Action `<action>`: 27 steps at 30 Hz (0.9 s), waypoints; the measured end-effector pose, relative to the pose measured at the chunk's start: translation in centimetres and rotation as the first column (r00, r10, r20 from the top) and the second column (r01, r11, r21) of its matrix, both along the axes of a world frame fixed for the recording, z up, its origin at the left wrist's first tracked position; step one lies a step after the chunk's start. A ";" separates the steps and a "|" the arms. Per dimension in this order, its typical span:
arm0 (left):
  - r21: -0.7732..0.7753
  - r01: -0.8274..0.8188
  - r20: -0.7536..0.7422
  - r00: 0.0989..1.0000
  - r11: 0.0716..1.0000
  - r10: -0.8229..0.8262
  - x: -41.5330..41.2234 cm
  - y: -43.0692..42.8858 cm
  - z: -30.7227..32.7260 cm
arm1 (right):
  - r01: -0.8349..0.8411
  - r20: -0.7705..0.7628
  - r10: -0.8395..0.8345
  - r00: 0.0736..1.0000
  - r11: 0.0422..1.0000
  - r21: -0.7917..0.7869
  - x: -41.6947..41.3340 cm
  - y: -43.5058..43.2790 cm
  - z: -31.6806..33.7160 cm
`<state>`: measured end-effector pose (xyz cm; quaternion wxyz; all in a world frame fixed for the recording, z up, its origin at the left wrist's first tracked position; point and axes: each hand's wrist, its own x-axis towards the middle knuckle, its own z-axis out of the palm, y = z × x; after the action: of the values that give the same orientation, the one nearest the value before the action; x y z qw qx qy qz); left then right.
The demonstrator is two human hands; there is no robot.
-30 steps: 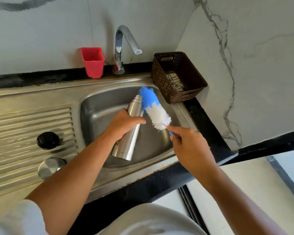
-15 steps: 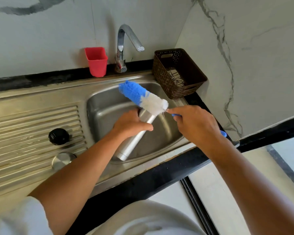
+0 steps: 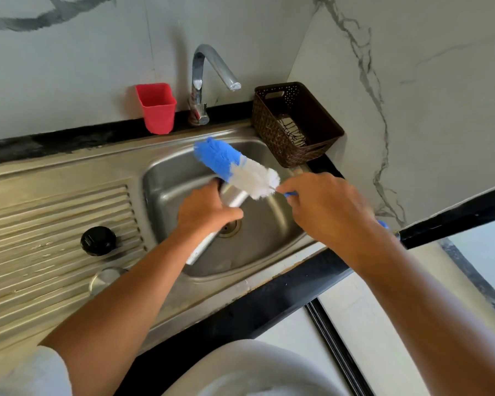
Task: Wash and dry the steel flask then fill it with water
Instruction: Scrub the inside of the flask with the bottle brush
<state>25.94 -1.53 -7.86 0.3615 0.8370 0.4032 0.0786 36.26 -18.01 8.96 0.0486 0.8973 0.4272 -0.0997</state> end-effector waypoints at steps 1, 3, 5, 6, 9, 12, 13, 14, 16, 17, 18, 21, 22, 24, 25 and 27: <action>-0.005 -0.035 -0.002 0.999 0.999 0.035 -0.5 0.6 -0.2 | 0.002 -0.013 -0.001 1.000 1.000 0.003 -0.4 -0.7 0.5; 0.066 -0.006 -0.006 1.000 0.998 0.007 -0.5 0.5 0.0 | 0.012 0.005 -0.011 1.000 0.999 -0.036 -1.1 -0.9 0.6; 0.163 0.077 -0.012 0.997 0.984 -0.076 0.1 -1.0 0.1 | 0.006 0.039 -0.004 0.999 0.998 -0.061 -0.8 0.7 -0.1; 0.207 0.103 -0.016 0.995 0.973 -0.102 0.4 -1.7 0.0 | 0.002 0.047 0.001 0.999 0.998 -0.068 -0.2 1.7 -0.3; 0.285 0.118 -0.004 0.993 0.951 -0.122 0.1 -1.9 -0.2 | -0.007 -0.093 0.000 0.996 0.997 -0.070 2.8 3.6 0.8; 0.363 0.148 -0.012 0.988 0.920 -0.154 -0.7 -1.2 -0.3 | -0.039 -0.275 0.026 0.961 0.998 -0.045 5.1 4.0 1.6; 0.385 0.167 -0.017 0.985 0.907 -0.174 -0.8 -1.2 -0.2 | -0.053 -0.284 0.038 0.958 0.998 -0.045 5.5 4.0 1.4; 0.406 0.186 -0.015 0.980 0.895 -0.197 -0.7 -1.3 -0.2 | -0.066 -0.284 0.049 0.957 0.996 -0.052 5.9 4.1 1.0; 0.424 0.212 -0.009 0.973 0.881 -0.230 -0.7 -1.3 -0.3 | -0.039 -0.329 0.015 0.944 0.997 -0.066 6.6 4.3 0.2; 0.401 0.215 -0.002 0.972 0.890 -0.234 -0.8 -1.2 -0.4 | 0.020 -0.396 -0.045 0.917 0.998 -0.068 7.2 4.2 0.0; 0.350 0.207 0.019 0.973 0.913 -0.228 -1.0 -1.0 -0.3 | 0.093 -0.478 -0.118 0.870 0.993 -0.076 7.9 4.0 -0.2; 0.133 0.145 0.113 0.981 0.980 -0.160 -1.6 -0.1 -0.4 | 0.224 -0.705 -0.214 0.676 0.971 -0.080 9.2 2.4 -0.1; 0.075 0.127 0.146 0.980 0.989 -0.137 -1.7 0.1 -0.4 | 0.258 -0.756 -0.208 0.620 0.965 -0.054 9.0 1.8 -0.3; 0.007 0.095 0.187 0.978 0.995 -0.095 -1.5 0.2 -0.4 | 0.331 -0.815 -0.181 0.551 0.944 0.014 8.0 0.5 -0.9; -0.023 0.073 0.198 0.978 0.997 -0.067 -1.4 0.2 -0.3 | 0.356 -0.828 -0.171 0.534 0.934 0.037 7.3 -0.1 -1.3; -0.162 -0.016 0.249 0.967 0.987 0.056 -1.3 0.3 -0.6 | 0.401 -0.850 -0.173 0.498 0.915 0.048 5.9 -1.3 -1.8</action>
<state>24.63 -1.23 -8.45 0.4739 0.7812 0.3741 0.1587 42.16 -19.31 7.20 -0.2852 0.7993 0.2505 -0.4658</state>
